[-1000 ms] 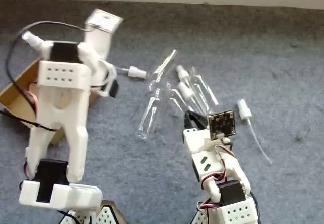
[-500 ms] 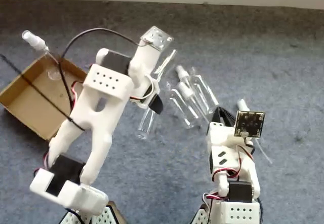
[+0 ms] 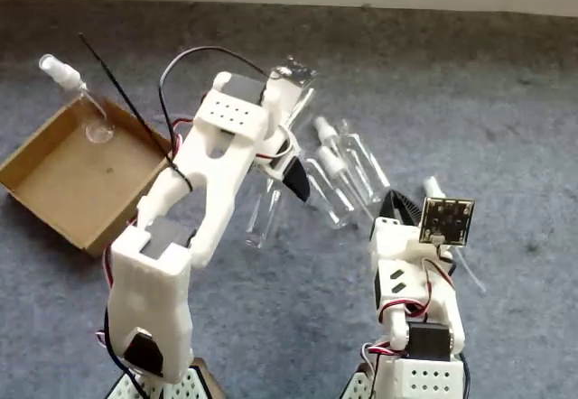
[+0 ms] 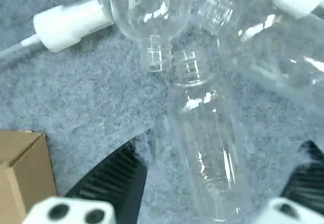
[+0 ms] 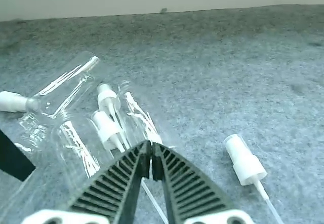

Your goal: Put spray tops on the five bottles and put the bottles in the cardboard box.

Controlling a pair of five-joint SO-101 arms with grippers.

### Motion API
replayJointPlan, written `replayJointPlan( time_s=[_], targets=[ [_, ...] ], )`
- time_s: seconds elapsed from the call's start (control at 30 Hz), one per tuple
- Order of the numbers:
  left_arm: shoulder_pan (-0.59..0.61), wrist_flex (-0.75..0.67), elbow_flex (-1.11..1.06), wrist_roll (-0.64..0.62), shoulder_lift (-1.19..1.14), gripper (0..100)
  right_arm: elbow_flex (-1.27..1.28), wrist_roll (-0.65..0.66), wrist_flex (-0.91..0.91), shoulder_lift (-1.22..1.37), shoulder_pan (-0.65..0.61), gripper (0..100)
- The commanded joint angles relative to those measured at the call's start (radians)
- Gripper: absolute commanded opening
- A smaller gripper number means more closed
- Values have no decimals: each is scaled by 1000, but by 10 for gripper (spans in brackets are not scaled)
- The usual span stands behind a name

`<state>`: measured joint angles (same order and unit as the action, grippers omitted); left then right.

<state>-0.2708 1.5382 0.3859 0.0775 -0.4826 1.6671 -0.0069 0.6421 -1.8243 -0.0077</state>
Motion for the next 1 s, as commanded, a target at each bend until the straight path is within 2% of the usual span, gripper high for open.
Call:
replayJointPlan(
  time_s=[0.0,0.17,0.37,0.73,0.87,0.97],
  targets=[
    [-10,89,174,-12,-81,382,116,-6,-24,-10,12,4],
    [-8,175,283,-14,-173,380,116,-6,-24,-8,12,4],
    [1,157,311,-12,-193,240,116,-3,-24,-8,12,4],
    [-8,150,309,-17,-242,252,116,-3,-24,-8,12,4],
    [-8,150,315,-123,-292,252,116,-3,-24,-8,12,4],
    [-8,150,315,-140,-300,252,116,-2,-24,-8,12,4]
  ],
)
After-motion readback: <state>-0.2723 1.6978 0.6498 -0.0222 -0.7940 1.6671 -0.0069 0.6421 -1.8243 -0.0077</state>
